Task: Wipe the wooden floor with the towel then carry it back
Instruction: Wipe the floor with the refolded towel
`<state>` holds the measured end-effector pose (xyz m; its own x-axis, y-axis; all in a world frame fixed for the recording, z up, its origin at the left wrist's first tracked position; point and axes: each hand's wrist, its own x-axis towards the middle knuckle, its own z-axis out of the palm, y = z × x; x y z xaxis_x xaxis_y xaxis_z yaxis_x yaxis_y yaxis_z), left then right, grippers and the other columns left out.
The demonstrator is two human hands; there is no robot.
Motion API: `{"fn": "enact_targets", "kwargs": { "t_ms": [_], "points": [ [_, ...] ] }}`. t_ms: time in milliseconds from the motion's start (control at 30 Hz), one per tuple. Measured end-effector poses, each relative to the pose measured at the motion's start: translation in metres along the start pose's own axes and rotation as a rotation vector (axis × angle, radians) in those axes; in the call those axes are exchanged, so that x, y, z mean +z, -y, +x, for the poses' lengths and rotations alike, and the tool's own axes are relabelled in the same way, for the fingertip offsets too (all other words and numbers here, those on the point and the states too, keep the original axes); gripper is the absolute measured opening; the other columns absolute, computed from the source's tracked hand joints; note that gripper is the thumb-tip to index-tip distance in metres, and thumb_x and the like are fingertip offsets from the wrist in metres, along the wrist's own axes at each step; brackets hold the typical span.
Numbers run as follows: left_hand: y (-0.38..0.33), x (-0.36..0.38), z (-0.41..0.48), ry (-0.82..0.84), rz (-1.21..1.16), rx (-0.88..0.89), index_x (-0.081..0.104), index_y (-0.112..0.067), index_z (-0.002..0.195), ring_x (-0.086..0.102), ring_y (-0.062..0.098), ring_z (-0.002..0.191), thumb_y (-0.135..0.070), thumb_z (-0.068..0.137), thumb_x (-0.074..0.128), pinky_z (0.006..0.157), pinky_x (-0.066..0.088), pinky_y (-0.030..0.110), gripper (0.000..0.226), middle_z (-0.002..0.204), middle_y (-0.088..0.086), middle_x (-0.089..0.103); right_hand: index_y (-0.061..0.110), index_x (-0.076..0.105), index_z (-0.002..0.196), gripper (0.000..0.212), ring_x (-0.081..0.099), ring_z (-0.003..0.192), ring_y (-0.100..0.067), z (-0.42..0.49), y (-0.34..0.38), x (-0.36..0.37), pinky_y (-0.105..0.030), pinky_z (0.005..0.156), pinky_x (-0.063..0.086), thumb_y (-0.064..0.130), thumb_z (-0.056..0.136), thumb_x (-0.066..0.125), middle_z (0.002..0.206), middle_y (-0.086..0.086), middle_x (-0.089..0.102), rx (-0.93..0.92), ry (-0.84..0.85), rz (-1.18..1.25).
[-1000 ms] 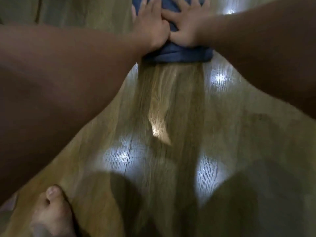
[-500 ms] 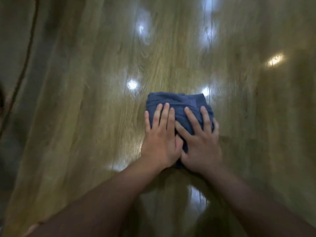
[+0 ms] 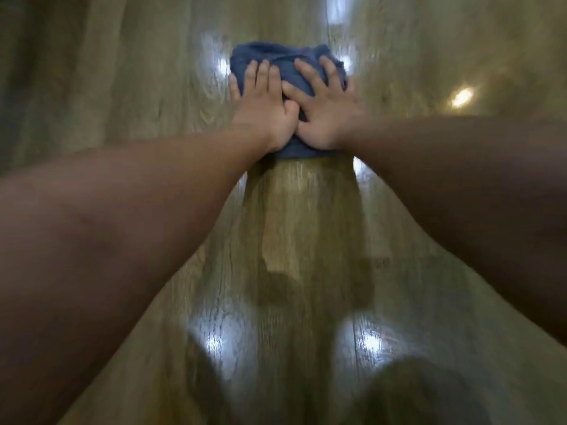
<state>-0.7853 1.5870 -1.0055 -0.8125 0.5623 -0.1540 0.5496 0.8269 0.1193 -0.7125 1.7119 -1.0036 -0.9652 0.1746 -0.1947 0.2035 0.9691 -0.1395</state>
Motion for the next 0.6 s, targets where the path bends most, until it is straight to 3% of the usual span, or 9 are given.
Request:
{"fn": "enact_targets", "kwargs": {
  "t_ms": [167, 300, 367, 467, 600],
  "points": [
    [-0.032, 0.0, -0.075, -0.01, -0.001, 0.044, 0.015, -0.004, 0.156, 0.002, 0.027, 0.153, -0.04, 0.094, 0.03, 0.121, -0.004, 0.056, 0.073, 0.165, 0.012, 0.013, 0.044, 0.021, 0.154, 0.067, -0.01, 0.153, -0.032, -0.08, -0.001, 0.007, -0.062, 0.12, 0.002, 0.059, 0.088, 0.021, 0.168, 0.003, 0.002, -0.027, -0.008, 0.009],
    [-0.097, 0.026, -0.219, -0.007, -0.102, 0.229, 0.03, 0.002, 0.15, 0.012, 0.035, 0.151, -0.043, 0.085, 0.033, 0.118, 0.007, 0.063, 0.08, 0.16, 0.02, 0.026, 0.037, 0.04, 0.149, 0.072, 0.003, 0.153, -0.039, -0.255, -0.011, 0.046, -0.067, 0.114, 0.017, 0.048, 0.078, 0.049, 0.166, -0.006, 0.018, -0.035, -0.169, 0.035],
    [-0.128, 0.04, -0.265, 0.017, -0.091, 0.328, 0.034, 0.005, 0.149, 0.014, 0.04, 0.15, -0.046, 0.083, 0.039, 0.116, 0.009, 0.068, 0.083, 0.158, 0.024, 0.029, 0.036, 0.038, 0.151, 0.079, 0.007, 0.152, -0.043, -0.318, -0.031, 0.058, -0.07, 0.11, 0.022, 0.049, 0.076, 0.056, 0.166, -0.006, 0.018, -0.091, -0.164, 0.005],
    [-0.145, 0.045, -0.266, 0.052, -0.051, 0.332, 0.032, 0.004, 0.15, 0.013, 0.042, 0.15, -0.049, 0.083, 0.04, 0.114, 0.01, 0.07, 0.085, 0.158, 0.024, 0.027, 0.034, 0.037, 0.152, 0.08, 0.01, 0.152, -0.043, -0.317, -0.063, 0.057, -0.064, 0.107, 0.022, 0.057, 0.077, 0.054, 0.166, -0.006, 0.019, -0.231, -0.148, -0.011],
    [-0.159, 0.038, -0.214, 0.058, -0.022, 0.252, 0.028, 0.005, 0.15, 0.013, 0.042, 0.15, -0.05, 0.086, 0.033, 0.114, 0.007, 0.07, 0.084, 0.158, 0.026, 0.026, 0.034, 0.038, 0.15, 0.073, 0.009, 0.152, -0.041, -0.26, -0.101, 0.046, -0.063, 0.109, 0.021, 0.058, 0.082, 0.047, 0.165, -0.007, 0.021, -0.289, -0.17, -0.014]
  ]
}}
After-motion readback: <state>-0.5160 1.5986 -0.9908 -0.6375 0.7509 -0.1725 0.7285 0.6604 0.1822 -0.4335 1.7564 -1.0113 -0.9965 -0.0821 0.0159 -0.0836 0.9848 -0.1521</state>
